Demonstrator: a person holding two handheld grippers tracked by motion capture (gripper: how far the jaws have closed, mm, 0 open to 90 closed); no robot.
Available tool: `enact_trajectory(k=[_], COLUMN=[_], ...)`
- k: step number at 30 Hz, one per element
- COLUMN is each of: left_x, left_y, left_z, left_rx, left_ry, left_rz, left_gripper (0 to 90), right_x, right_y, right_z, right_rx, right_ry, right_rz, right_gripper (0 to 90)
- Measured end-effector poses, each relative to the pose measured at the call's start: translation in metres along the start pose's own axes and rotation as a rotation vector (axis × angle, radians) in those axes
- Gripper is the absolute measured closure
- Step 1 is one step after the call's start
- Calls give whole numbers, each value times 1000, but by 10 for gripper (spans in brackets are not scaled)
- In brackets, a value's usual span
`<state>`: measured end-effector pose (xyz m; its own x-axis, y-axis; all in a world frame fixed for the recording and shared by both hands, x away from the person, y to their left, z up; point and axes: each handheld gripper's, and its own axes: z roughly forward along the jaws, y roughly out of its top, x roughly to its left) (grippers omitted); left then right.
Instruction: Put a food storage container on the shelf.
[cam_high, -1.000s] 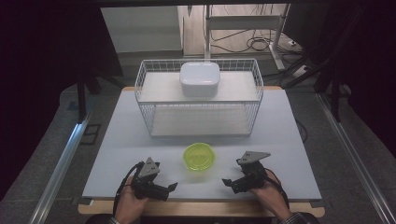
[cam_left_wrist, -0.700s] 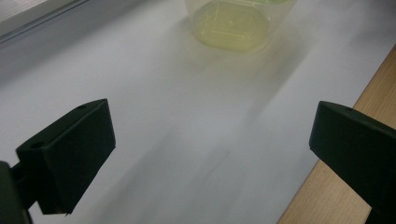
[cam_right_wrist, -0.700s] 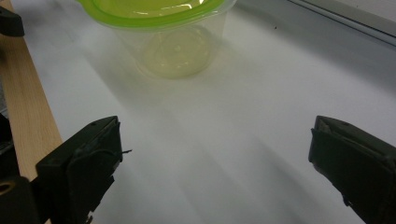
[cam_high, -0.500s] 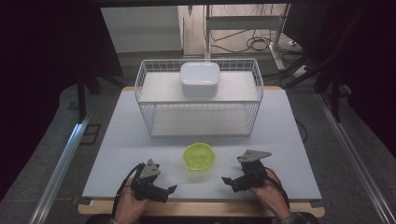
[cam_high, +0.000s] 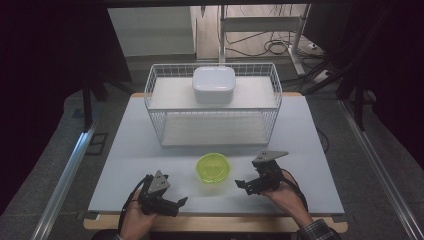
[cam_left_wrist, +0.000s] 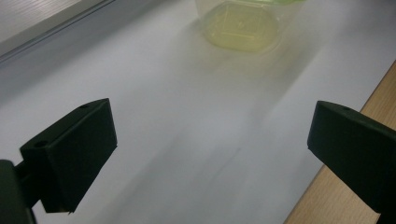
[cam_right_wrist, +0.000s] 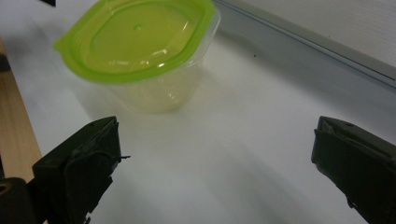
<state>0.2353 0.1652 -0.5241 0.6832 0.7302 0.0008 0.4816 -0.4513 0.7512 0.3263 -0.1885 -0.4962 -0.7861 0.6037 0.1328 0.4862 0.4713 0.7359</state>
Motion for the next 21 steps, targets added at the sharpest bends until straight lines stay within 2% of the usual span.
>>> enact_trajectory(k=[5,8,12,14,16,21], left_x=[-2,-1,0,0,-1,-2], left_y=[-2,-2,-2,-3,-3,-2], left_z=[-1,-3,-5,-5,-4,-4], left_rx=[12,13,5,6,17,16], left_ry=[13,16,11,10,10,6], left_rz=[2,2,-14,-14,-8,1], left_gripper=[10,12,17,17,17,18], right_x=[-5,-8,-14,-16,-19,-23], right_y=[13,23,33,35,40,45], right_z=[3,6,11,13,20,33], right_rx=[16,15,14,16,17,36], right_ry=[29,41,99,112,157,201], right_rz=[63,101,157,170,217,268], right_gripper=[28,89,176,197,262,386])
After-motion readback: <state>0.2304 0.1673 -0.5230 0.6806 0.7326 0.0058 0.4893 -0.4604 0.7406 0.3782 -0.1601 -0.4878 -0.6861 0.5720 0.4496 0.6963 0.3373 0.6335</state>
